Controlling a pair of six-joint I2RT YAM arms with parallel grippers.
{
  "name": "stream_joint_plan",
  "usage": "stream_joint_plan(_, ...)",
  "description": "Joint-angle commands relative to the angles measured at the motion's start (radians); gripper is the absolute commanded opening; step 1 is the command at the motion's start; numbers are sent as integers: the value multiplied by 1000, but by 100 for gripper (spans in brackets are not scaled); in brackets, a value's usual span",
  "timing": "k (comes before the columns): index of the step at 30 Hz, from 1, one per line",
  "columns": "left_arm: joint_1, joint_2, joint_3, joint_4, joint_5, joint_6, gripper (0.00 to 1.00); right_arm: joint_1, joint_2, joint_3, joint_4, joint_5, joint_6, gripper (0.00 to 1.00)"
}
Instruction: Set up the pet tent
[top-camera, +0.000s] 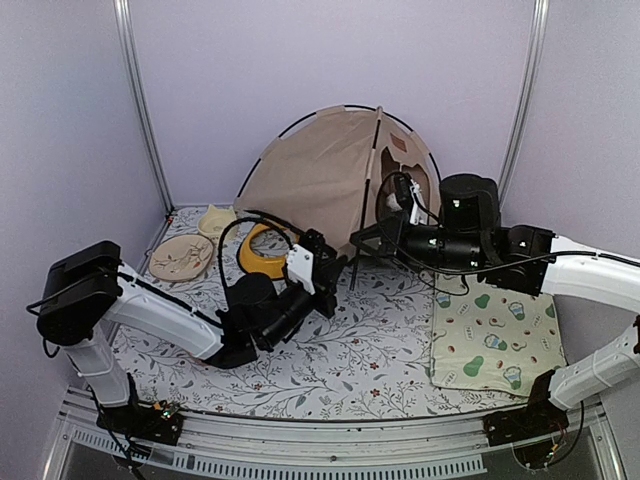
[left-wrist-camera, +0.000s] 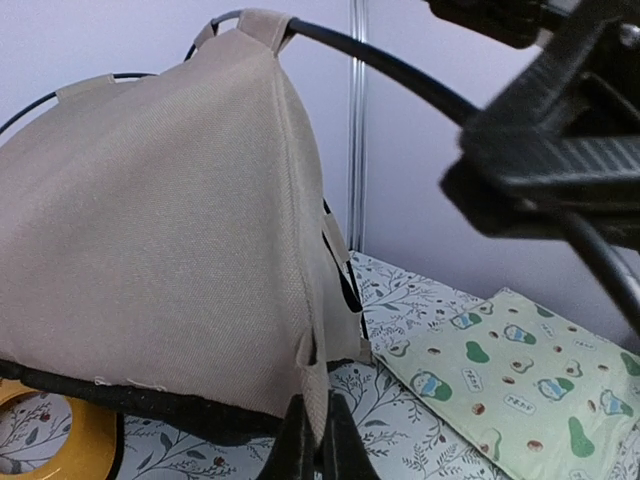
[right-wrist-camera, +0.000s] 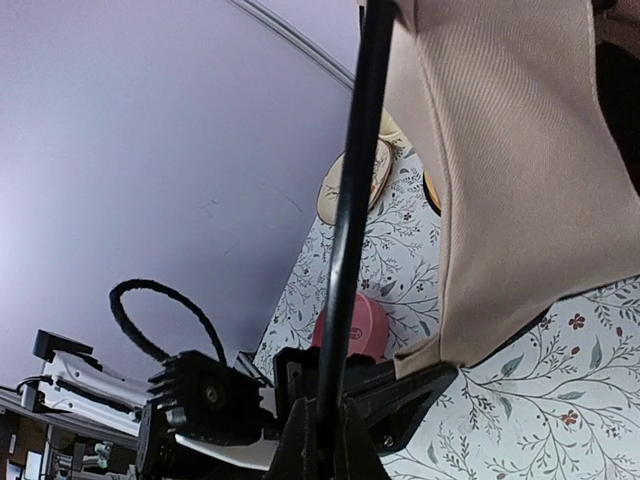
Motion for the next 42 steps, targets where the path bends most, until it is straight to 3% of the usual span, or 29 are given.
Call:
stream_joint_plan(1, -79, -24, -69, -29, -49, 66, 0, -11, -12, -39, 261, 118, -100, 0)
stream_joint_plan(17, -179, -90, -125, -158, -138, 108, 0, -11, 6, -150, 499, 221, -197, 0)
stream_joint_plan(42, -220, -151, -139, -247, -172, 107, 0, -11, 98, -162, 595, 270, -225, 0)
